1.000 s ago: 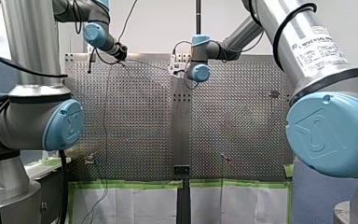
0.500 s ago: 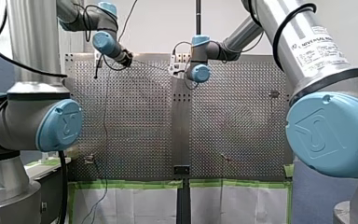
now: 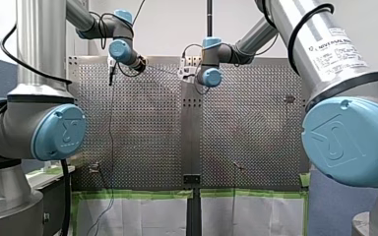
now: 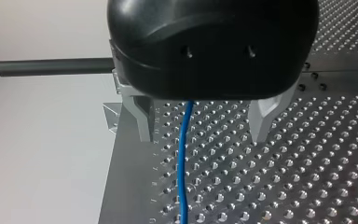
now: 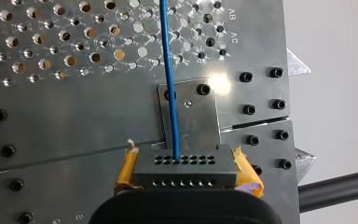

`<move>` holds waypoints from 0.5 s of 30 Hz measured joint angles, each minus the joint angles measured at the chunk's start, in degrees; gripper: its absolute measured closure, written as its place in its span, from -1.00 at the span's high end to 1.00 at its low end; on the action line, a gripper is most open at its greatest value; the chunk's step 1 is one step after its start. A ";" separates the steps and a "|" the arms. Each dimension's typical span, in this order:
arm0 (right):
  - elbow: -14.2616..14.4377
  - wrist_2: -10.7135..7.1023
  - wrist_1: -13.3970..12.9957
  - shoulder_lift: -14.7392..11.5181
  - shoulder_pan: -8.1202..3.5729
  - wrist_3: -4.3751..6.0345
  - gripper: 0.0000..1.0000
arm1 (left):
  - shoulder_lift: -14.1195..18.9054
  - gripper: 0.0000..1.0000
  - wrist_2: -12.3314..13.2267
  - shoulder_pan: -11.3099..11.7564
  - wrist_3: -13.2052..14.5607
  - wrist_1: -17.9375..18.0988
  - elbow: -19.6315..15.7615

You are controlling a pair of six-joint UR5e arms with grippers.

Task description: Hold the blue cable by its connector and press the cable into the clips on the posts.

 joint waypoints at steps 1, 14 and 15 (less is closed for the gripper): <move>0.00 -0.01 0.01 0.01 0.01 0.00 -1.00 | -0.17 0.98 -0.18 -0.08 0.02 0.01 0.12; 0.02 -0.03 0.11 0.06 0.01 -0.06 -1.00 | -1.29 0.98 -2.85 -0.43 0.99 1.04 0.43; 0.01 -0.03 0.11 0.05 0.01 -0.07 -1.00 | -1.28 0.98 -2.91 -0.43 1.02 1.10 0.48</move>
